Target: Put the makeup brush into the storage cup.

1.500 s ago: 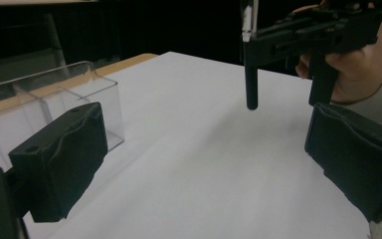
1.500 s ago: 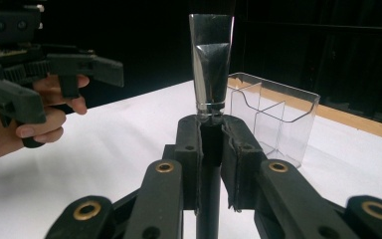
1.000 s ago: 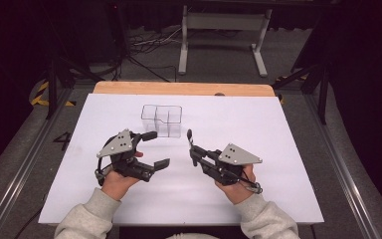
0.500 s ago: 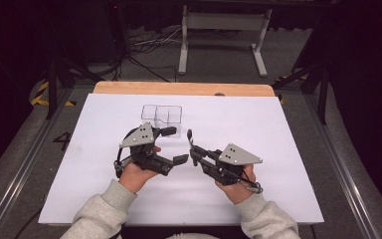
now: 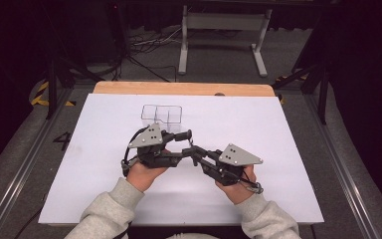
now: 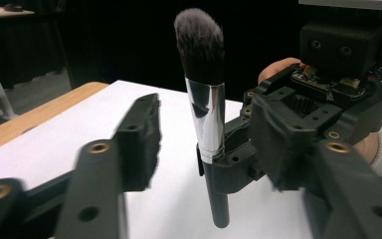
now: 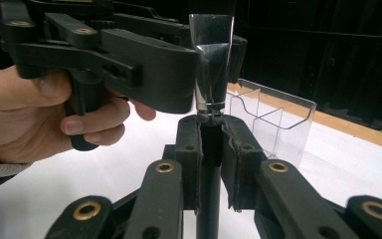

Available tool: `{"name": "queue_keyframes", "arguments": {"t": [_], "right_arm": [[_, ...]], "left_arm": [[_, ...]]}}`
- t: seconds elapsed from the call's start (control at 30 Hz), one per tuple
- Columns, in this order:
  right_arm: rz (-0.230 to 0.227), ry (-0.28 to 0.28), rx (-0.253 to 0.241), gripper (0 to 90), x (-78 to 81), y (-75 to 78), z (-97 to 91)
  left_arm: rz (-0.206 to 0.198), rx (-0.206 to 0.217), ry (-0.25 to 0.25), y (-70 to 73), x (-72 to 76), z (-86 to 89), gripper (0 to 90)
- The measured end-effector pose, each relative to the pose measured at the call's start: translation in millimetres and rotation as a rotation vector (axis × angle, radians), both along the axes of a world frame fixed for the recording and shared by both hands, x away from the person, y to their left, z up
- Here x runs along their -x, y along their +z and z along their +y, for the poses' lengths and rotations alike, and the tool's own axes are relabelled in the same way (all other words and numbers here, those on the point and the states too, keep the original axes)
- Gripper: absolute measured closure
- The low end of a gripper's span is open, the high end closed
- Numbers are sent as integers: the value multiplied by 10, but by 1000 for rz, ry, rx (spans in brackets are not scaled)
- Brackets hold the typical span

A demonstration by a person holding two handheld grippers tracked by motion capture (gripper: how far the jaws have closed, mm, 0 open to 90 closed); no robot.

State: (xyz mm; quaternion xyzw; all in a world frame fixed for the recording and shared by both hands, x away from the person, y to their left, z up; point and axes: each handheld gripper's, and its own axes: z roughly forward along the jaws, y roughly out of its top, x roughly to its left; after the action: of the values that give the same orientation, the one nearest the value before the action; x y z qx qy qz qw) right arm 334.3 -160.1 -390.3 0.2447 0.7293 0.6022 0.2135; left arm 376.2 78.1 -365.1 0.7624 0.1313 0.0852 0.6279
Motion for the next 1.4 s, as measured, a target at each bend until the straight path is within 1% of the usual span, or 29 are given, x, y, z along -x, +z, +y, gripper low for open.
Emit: {"name": "queue_keyframes", "arguments": {"t": [0.1, 0.27, 0.33, 0.37, 0.4, 0.53, 0.7, 0.77, 0.8, 0.87, 0.93, 0.97, 1.0, 1.03, 1.1, 1.13, 1.2, 1.27, 1.33, 1.4], "right_arm": [[-1, 2, 2, 788, 2, -1, 3], [-1, 4, 2, 788, 4, -4, 9], [-1, 4, 2, 788, 5, -6, 11], [-1, 4, 2, 788, 5, -6, 11], [-1, 3, 2, 788, 7, -7, 10], [-2, 3, 4, 788, 7, -8, 11], [-6, 1, 5, 787, 9, -4, 9], [-8, 2, 7, 783, 8, -5, 9], [-11, 3, 8, 773, 8, -6, 6], [-22, 14, 12, 722, 8, -10, 4], [-43, 36, 12, 562, 13, -14, 7], [-63, 39, 19, 467, 16, -17, 11], [-93, 44, 30, 381, 18, -19, 17], [-108, 54, 31, 322, 22, -20, 15], [-94, 63, 36, 223, 10, -19, 13], [-97, 60, 36, 219, 9, -20, 1], [-105, 44, 40, 161, 5, -21, -32], [-114, 24, 36, 141, -7, -17, -81], [-137, 5, 41, 85, -19, -11, -133], [-153, -12, 54, 82, -30, 2, -188]], "left_arm": [[4, 1, 3, -2, 11, -13, 586], [4, -6, 17, -13, 10, -21, 645], [8, -8, 19, -20, 12, -21, 693], [7, -10, 20, -21, 15, -21, 693], [5, -11, 14, -21, 15, -21, 734], [17, -12, 8, -16, 29, -35, 758], [4, -13, 7, -10, 41, -43, 774], [11, -13, 8, -8, 47, -45, 776], [3, -15, 7, -6, 43, -43, 777], [1, -15, 13, 2, 48, -37, 779], [0, -12, 18, 16, 50, -28, 779], [-4, -10, 23, 27, 50, -19, 779], [-9, -10, 26, 38, 47, -11, 780], [-6, -6, 29, 43, 49, -8, 780], [-13, -7, 37, 63, 41, 10, 779], [-14, -6, 40, 72, 36, 20, 779], [-19, -6, 48, 93, 18, 45, 779], [-16, -5, 58, 110, 5, 65, 779], [-24, -9, 67, 126, -17, 85, 780], [-19, -11, 77, 143, -36, 102, 779]]}}
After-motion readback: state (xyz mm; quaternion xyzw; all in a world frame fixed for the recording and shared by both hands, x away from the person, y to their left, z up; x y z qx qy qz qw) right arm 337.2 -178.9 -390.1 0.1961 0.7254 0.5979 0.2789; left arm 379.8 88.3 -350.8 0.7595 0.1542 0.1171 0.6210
